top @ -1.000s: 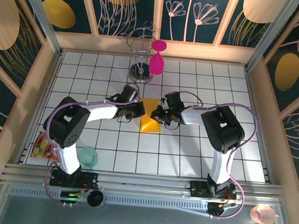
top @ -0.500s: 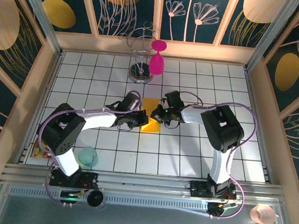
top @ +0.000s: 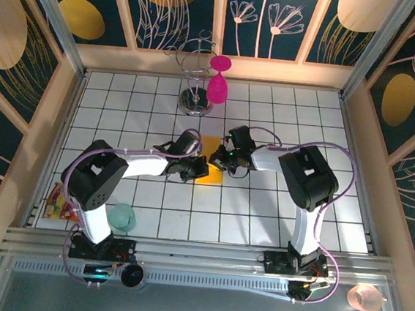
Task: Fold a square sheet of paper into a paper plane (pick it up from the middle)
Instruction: Fold the triangle a second time at the center of the table.
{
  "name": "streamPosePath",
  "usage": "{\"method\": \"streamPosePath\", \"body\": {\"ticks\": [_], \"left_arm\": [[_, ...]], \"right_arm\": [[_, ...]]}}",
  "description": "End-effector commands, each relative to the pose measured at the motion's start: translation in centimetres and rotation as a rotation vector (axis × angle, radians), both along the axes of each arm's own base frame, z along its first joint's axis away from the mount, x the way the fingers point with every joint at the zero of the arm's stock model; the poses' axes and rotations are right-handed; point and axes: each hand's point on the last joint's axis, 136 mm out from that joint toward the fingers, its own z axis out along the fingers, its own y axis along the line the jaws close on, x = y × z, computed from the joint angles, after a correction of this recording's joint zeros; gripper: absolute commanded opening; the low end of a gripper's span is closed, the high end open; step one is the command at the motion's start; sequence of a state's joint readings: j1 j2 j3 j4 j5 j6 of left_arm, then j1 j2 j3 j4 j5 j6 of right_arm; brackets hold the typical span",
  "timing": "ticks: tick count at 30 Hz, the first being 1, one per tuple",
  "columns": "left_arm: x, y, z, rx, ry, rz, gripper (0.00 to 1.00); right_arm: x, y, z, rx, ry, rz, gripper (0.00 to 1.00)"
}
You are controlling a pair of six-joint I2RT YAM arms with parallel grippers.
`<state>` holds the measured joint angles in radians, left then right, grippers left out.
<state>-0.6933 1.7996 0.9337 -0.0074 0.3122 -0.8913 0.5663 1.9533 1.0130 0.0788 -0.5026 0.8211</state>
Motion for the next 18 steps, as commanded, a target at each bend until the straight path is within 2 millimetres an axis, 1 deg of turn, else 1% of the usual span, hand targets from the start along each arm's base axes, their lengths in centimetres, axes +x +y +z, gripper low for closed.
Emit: {"method": "streamPosePath", "body": {"ticks": [1, 7, 18], "left_arm": [[0.0, 0.5, -0.8, 0.064, 0.007, -0.008, 0.02], [-0.5, 1.4, -2.0, 0.123, 0.029, -0.013, 0.01], [-0.9, 2.4, -2.7, 0.178, 0.037, -0.017, 0.00]], "right_arm": [[-3.3, -4.7, -7.3, -0.241, 0.186, -0.070, 0.00], [-3.4, -4.9, -7.4, -0.247, 0.189, -0.068, 0.00], [-3.5, -5.0, -7.6, -0.252, 0.194, -0.068, 0.00]]}}
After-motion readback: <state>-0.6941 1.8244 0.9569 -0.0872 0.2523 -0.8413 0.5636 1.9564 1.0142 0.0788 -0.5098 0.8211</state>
